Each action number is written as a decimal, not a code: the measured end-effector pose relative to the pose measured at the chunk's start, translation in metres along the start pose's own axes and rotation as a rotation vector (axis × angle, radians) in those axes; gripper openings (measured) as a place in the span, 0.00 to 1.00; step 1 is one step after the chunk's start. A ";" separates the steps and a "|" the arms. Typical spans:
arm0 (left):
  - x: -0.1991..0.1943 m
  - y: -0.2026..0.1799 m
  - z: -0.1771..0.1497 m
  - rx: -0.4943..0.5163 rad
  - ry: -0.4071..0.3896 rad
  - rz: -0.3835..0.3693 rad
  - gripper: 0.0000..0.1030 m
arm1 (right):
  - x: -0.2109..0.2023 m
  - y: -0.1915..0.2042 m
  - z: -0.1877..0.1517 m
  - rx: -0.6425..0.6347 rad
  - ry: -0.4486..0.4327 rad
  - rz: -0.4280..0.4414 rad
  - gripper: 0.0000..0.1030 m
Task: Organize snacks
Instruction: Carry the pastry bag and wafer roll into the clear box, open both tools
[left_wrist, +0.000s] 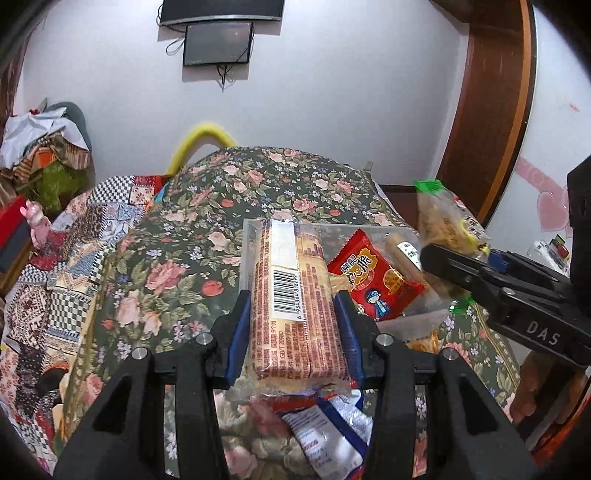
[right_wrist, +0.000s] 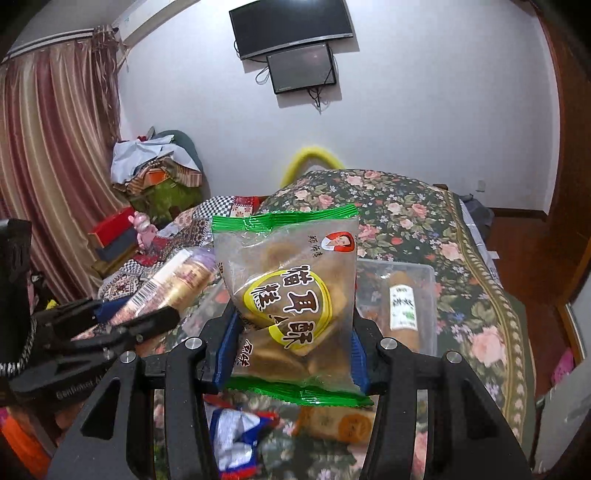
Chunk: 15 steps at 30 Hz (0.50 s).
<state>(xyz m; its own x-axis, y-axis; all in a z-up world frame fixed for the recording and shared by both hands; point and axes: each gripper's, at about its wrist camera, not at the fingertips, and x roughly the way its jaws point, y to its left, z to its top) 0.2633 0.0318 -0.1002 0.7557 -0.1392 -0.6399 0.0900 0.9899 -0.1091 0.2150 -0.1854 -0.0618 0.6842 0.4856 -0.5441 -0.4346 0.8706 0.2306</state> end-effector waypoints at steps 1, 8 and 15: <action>0.004 0.000 0.001 -0.003 0.005 0.001 0.43 | 0.004 -0.001 0.001 0.001 0.005 -0.001 0.45; 0.041 0.007 0.007 -0.017 0.051 0.018 0.43 | 0.044 -0.007 -0.001 0.020 0.083 -0.003 0.45; 0.073 0.012 0.013 -0.012 0.096 0.044 0.43 | 0.064 -0.009 -0.004 -0.030 0.124 -0.093 0.45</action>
<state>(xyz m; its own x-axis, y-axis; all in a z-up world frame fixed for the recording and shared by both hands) 0.3286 0.0335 -0.1382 0.6933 -0.0977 -0.7140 0.0498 0.9949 -0.0878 0.2598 -0.1621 -0.1020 0.6451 0.3883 -0.6581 -0.3915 0.9076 0.1518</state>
